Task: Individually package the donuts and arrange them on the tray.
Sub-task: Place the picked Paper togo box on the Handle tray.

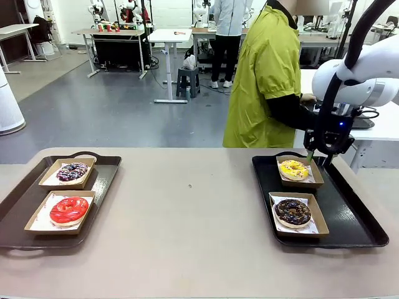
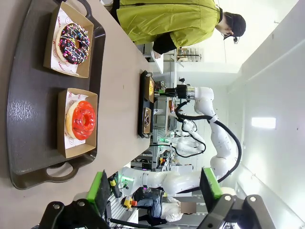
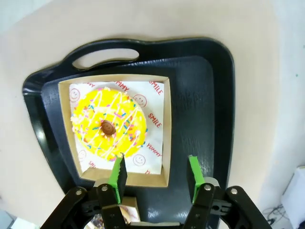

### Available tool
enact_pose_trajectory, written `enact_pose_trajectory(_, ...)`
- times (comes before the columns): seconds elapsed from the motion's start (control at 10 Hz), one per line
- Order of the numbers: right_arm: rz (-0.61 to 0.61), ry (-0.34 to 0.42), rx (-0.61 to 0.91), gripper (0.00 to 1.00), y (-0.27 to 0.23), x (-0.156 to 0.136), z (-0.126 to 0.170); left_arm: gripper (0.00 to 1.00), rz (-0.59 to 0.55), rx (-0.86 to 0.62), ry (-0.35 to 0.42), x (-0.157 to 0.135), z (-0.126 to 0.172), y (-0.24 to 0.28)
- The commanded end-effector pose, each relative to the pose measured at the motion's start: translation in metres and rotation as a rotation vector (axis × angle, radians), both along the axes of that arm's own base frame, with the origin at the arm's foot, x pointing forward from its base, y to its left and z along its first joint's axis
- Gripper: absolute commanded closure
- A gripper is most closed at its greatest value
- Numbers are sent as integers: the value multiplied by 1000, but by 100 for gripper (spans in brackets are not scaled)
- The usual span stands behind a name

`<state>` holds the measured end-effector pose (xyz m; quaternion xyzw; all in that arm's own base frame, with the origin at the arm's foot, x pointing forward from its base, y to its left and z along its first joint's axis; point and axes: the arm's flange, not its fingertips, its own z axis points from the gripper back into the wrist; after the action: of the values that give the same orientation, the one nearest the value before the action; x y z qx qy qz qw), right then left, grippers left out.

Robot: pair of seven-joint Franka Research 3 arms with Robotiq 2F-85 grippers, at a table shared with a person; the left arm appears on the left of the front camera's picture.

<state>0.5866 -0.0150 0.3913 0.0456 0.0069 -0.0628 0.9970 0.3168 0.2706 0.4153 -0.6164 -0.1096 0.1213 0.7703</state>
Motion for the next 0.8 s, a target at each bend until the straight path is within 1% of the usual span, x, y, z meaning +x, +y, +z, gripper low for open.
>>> enact_pose_trajectory(0.0,46,-18,123,14,-9,-25,21,0,-4,6,0,-3,2,0)
enact_pose_trajectory(0.2,105,-78,434,14,-43,-58,56,0,-4,6,0,-3,2,0)
enact_pose_trajectory(0.4,119,-176,720,14,-87,-99,82,0,-4,6,0,-3,2,0)
enact_pose_trajectory(0.5,114,-183,805,14,-105,-116,84,0,-4,6,0,-3,2,0)
enact_pose_trajectory(0.7,99,-188,929,14,-137,-143,72,0,-4,6,0,-3,2,0)
